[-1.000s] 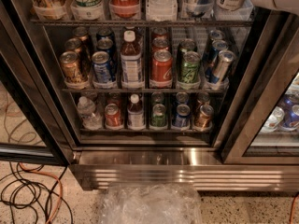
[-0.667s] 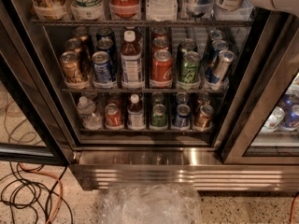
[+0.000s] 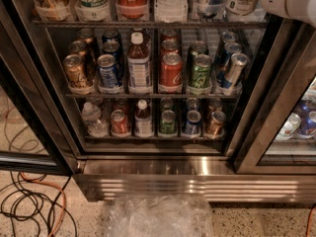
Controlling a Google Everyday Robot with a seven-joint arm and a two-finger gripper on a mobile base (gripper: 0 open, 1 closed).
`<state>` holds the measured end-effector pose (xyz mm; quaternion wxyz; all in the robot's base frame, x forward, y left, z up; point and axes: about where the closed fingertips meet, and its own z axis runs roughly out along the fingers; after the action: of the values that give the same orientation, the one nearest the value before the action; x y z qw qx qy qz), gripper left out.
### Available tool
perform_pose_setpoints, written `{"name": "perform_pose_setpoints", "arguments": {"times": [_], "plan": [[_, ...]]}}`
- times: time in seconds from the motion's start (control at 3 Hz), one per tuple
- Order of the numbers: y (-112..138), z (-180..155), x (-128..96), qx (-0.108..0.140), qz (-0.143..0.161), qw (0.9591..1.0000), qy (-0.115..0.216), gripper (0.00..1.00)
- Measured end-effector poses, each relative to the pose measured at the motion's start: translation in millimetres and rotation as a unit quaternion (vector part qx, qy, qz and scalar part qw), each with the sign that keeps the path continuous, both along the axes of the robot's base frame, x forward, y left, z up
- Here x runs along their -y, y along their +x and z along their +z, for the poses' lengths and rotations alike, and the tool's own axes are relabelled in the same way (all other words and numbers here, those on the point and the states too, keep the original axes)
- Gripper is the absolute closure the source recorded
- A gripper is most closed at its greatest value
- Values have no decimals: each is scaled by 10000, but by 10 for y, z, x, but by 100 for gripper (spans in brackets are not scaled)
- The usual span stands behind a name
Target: Pick 7up can from top shelf of fridge
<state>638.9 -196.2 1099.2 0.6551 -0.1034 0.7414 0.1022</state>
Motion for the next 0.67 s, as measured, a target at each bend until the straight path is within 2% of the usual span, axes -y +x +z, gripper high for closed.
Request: {"name": "perform_pose_setpoints", "arguments": {"times": [0.67], "plan": [[-229, -60, 112, -54, -157, 9999, 42, 100]]}}
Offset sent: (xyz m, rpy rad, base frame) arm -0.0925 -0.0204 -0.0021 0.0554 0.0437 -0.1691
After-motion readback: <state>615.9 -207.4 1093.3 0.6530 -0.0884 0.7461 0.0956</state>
